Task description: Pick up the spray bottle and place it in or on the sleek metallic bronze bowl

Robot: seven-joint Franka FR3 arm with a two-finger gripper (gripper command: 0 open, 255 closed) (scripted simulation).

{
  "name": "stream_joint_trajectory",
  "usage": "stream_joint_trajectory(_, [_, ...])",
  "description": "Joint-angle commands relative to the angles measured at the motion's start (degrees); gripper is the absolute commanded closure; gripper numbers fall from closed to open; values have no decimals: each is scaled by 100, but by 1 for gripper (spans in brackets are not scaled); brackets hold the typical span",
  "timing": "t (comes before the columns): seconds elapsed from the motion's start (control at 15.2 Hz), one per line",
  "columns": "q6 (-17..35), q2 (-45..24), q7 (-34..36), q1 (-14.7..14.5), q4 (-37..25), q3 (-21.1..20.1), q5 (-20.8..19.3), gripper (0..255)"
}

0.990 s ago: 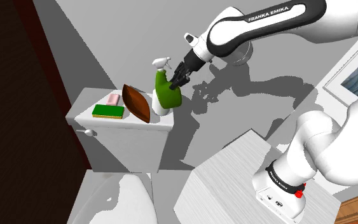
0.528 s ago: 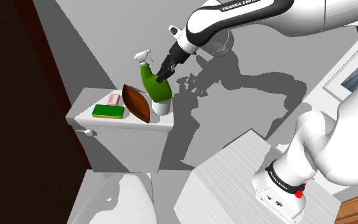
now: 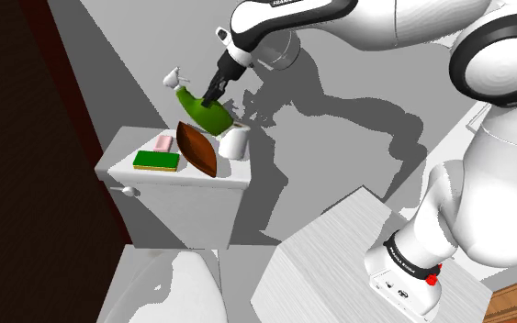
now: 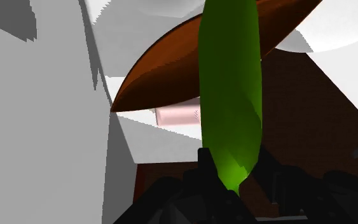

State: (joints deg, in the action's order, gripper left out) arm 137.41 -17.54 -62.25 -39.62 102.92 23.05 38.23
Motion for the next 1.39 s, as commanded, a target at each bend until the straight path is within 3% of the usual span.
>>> stream_joint_trajectory(0.0, [52, -168, -97, 50, -79, -43, 120, 255])
stream_joint_trajectory(0.73, [549, -554, -640, 186, 144, -271, 656, 255])
stream_joint_trajectory(1.19, [549, -554, -640, 186, 144, -271, 656, 255])
stream_joint_trajectory(1.25, [549, -554, -640, 186, 144, -271, 656, 0])
stream_joint_trajectory(1.32, [549, -554, -641, 186, 144, -271, 656, 0])
